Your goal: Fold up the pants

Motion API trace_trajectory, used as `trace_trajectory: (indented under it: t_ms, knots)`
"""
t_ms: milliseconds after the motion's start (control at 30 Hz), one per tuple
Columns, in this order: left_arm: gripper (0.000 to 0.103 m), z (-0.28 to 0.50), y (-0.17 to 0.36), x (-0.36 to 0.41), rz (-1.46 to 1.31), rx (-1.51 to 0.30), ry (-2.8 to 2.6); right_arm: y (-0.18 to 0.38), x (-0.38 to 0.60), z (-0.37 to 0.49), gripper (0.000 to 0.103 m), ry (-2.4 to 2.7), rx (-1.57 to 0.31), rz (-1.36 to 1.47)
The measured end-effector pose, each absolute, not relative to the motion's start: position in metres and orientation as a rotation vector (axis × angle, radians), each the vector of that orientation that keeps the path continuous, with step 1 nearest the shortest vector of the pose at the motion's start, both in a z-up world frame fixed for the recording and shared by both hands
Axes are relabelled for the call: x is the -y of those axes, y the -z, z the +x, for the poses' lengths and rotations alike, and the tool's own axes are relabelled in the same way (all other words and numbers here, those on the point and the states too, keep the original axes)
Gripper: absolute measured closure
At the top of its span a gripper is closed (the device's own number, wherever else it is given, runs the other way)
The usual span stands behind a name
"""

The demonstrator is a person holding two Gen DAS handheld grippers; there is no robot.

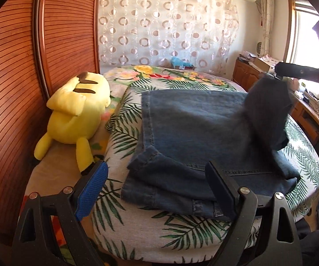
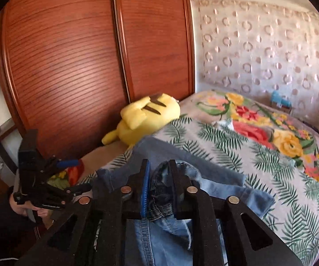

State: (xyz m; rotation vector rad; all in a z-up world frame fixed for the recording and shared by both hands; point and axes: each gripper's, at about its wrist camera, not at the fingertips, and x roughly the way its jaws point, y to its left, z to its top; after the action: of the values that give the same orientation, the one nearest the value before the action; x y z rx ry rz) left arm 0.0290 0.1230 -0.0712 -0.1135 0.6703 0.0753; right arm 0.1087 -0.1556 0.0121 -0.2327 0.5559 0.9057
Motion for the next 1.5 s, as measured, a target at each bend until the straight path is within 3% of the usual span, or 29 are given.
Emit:
trace_trajectory:
  t_ms: [100, 133, 500, 733, 1000, 1200, 1267, 1300, 1333, 1500]
  knots:
    - [0.013, 0.031, 0.071, -0.116, -0.109, -0.671, -0.055, -0.014, 0.151, 0.117, 0.058, -0.878, -0.569, -0.242]
    - [0.013, 0.033, 0.07, -0.113, -0.106, -0.668, -0.045, -0.016, 0.151, 0.12, 0.055, -0.87, -0.566, -0.239]
    - [0.014, 0.069, 0.071, -0.09, -0.1, -0.67, 0.054, 0.003, 0.175, 0.093, 0.055, -0.729, -0.618, -0.237]
    - [0.032, 0.1, 0.081, -0.073, -0.108, -0.713, 0.137, 0.025, 0.174, 0.099, 0.05, -0.674, -0.681, -0.206]
    - [0.046, 0.118, 0.097, -0.061, -0.121, -0.773, 0.174, 0.041, 0.168, 0.099, 0.048, -0.66, -0.761, -0.166]
    - [0.076, 0.117, 0.097, -0.055, -0.138, -0.772, 0.229, 0.049, 0.158, 0.109, 0.048, -0.7, -0.812, -0.112]
    - [0.086, 0.112, 0.094, -0.054, -0.14, -0.756, 0.235, 0.049, 0.153, 0.111, 0.065, -0.722, -0.823, -0.1]
    - [0.087, 0.108, 0.09, -0.052, -0.138, -0.746, 0.234, 0.049, 0.151, 0.111, 0.084, -0.733, -0.826, -0.101]
    - [0.087, 0.103, 0.085, -0.051, -0.134, -0.734, 0.226, 0.047, 0.15, 0.111, 0.091, -0.742, -0.82, -0.101]
    - [0.091, 0.076, 0.052, -0.047, -0.127, -0.647, 0.237, 0.009, 0.154, 0.101, 0.098, -0.775, -0.714, -0.105]
